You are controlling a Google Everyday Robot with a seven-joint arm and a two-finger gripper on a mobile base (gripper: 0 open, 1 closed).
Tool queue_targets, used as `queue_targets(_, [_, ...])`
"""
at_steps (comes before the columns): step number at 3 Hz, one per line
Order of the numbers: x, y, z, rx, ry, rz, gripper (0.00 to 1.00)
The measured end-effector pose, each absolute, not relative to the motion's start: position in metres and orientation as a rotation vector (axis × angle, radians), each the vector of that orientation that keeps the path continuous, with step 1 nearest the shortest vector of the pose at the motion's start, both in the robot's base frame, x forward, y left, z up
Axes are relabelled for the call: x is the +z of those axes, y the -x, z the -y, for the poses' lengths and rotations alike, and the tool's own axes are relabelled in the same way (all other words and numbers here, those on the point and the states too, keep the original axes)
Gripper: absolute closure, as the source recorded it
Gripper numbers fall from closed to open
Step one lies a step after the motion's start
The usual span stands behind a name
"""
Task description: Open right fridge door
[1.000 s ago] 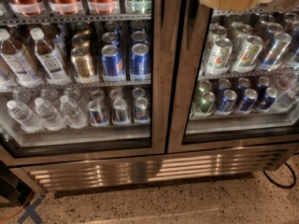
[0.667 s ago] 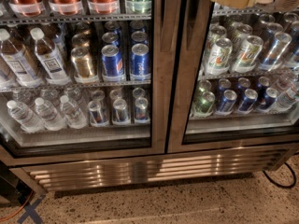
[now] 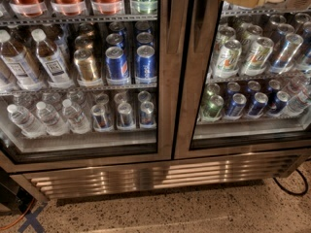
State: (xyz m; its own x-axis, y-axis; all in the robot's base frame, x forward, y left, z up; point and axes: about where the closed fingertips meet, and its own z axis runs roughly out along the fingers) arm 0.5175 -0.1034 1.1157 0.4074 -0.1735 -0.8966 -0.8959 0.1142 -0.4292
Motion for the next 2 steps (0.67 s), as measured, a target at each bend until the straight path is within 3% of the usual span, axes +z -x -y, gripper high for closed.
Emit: queue_targets(2, [1.1174,-0.5281,0.109,0.706,1.376,-1.049,1.0])
